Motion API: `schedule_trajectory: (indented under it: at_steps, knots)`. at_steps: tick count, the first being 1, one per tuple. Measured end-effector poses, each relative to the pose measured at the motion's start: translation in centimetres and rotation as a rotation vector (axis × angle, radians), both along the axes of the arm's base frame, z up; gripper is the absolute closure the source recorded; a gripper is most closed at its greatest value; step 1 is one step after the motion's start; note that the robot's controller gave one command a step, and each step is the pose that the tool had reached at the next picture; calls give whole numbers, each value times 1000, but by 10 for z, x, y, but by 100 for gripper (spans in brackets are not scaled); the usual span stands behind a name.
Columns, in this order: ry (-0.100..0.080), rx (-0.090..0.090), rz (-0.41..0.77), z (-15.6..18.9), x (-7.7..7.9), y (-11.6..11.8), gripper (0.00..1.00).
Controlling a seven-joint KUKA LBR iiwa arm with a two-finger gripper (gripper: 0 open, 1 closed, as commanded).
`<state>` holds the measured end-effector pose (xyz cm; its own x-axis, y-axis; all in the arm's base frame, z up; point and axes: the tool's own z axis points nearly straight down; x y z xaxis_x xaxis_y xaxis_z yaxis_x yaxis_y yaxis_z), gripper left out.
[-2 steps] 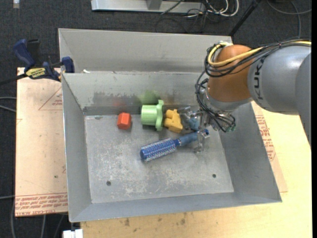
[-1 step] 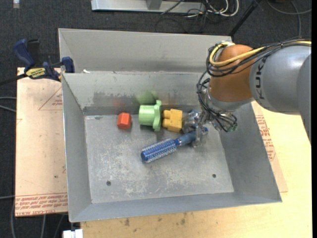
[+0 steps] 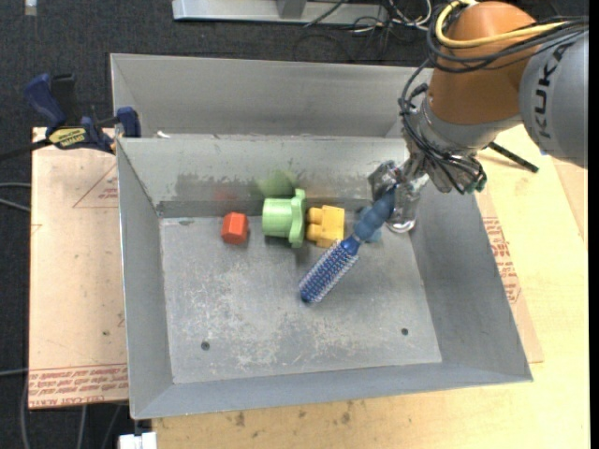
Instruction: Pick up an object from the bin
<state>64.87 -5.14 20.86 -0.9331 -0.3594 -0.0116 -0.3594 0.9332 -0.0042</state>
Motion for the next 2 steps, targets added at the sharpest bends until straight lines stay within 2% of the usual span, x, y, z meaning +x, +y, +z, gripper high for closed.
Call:
schedule_trajectory:
  at_steps: [1, 2]
  knots:
    - [18, 1, 245, -134, -26, -22, 100]
    - [2, -6, 591, 44, 7, 0, 100]
